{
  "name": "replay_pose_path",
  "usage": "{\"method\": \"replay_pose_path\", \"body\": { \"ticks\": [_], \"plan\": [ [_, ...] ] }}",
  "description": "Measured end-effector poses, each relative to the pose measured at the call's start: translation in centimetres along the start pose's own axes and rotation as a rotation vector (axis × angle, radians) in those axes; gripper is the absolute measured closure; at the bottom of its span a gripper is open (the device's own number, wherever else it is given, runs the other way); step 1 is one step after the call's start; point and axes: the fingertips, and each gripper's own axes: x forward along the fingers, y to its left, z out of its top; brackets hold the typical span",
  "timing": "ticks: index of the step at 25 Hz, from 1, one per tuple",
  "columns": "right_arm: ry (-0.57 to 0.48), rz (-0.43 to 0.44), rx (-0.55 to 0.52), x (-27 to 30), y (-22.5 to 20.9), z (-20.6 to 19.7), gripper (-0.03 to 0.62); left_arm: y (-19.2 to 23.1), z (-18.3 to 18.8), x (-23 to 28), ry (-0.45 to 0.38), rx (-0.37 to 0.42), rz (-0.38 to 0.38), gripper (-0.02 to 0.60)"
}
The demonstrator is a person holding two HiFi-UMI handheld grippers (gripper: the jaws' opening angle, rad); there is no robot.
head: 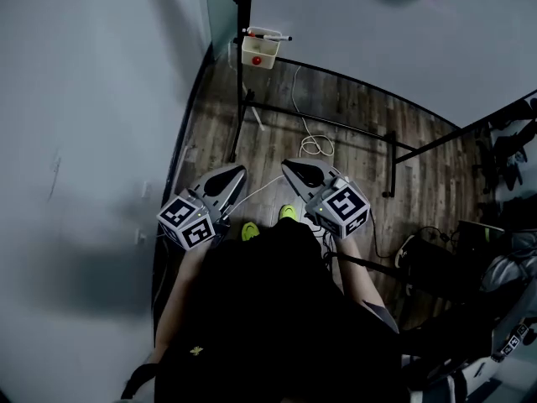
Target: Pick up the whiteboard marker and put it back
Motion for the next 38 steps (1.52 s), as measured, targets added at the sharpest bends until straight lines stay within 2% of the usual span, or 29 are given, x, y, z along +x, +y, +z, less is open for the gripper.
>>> {"method": "replay_pose_path", "body": {
  "ticks": [9, 19, 27, 38],
  "plan": [
    [0.027, -0.052, -0.005, -0.9, -0.2, -0.7, 0.595, -0.2, -0.9, 0.1, 0.006, -0.010, -0.016, 0.563],
    [0.058, -0.060, 0.018, -1.4, -0.5, -1.5, 0.595, 0.0, -1.9, 0.2, 0.021, -0.040, -0.024, 0.563],
    [0.060, -0.057, 0.029, -0.2, -2.3, -1.6, 0.595, 1.4, -2.0, 1.1, 0.021, -0.057, -0.002, 0.561],
    [0.074, -0.013, 0.064, 2.8, -7.0, -1.9, 0.595, 4.1, -1.1, 4.3, 0.050, -0.068, 0.030, 0.561]
  ]
}}
